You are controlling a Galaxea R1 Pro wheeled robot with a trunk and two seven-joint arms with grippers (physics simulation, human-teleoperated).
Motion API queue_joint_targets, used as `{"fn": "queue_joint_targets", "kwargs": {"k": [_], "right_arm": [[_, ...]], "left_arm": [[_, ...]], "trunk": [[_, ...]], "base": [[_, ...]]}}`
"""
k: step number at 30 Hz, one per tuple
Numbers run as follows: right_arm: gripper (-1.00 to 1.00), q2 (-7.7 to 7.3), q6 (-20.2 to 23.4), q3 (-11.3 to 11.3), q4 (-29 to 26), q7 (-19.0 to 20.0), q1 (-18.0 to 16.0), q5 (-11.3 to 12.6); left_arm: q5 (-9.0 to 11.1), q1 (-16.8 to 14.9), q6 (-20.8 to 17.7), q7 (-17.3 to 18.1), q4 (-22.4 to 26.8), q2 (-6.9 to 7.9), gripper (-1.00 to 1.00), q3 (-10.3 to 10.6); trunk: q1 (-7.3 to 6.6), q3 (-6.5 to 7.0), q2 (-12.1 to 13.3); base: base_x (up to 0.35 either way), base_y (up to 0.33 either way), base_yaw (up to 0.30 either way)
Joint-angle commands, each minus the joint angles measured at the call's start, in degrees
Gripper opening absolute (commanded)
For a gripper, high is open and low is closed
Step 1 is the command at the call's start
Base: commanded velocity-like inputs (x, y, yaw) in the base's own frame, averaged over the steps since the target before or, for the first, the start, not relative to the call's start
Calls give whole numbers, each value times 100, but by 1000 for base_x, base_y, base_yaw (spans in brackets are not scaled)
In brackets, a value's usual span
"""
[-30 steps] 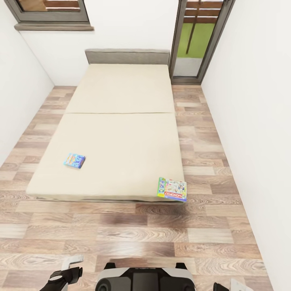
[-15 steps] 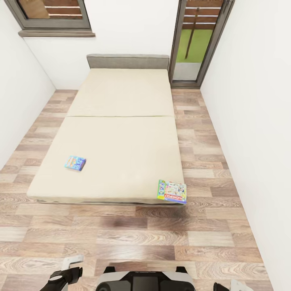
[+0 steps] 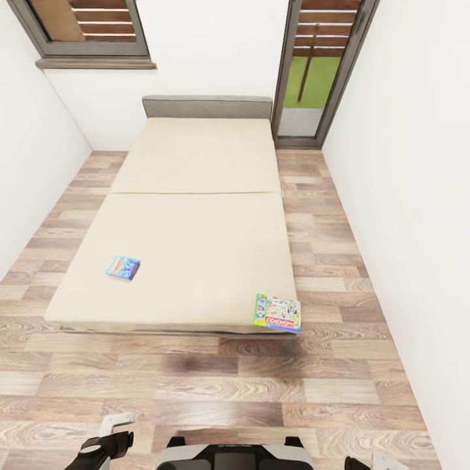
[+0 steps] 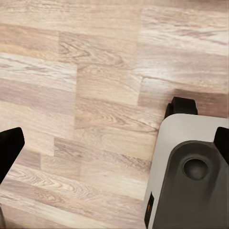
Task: Put all the toys in the child's room - the three board games (two on the bed and one on the table), the two jigsaw puzzles on the table, and the tennis ball on the table - inside the toy box on the table in the child's room.
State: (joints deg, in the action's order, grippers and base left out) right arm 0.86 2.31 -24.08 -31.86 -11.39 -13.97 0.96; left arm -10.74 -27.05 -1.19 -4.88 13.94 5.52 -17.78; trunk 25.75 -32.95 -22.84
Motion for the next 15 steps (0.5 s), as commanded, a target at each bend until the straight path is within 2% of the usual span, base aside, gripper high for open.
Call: {"fn": "queue_joint_targets", "kwargs": {"k": [1, 15], "right_arm": [[100, 5, 24, -17, -13, -5, -1, 10], [100, 3, 24, -17, -13, -6, -1, 8]], "left_arm": [[-58, -2, -12, -4, 4, -5, 100, -33], [-60, -2, -12, -3, 4, -16, 100, -33]], "trunk": [[3, 3, -8], [3, 133, -8]], "base": [[0, 0, 0], [0, 0, 0]]}}
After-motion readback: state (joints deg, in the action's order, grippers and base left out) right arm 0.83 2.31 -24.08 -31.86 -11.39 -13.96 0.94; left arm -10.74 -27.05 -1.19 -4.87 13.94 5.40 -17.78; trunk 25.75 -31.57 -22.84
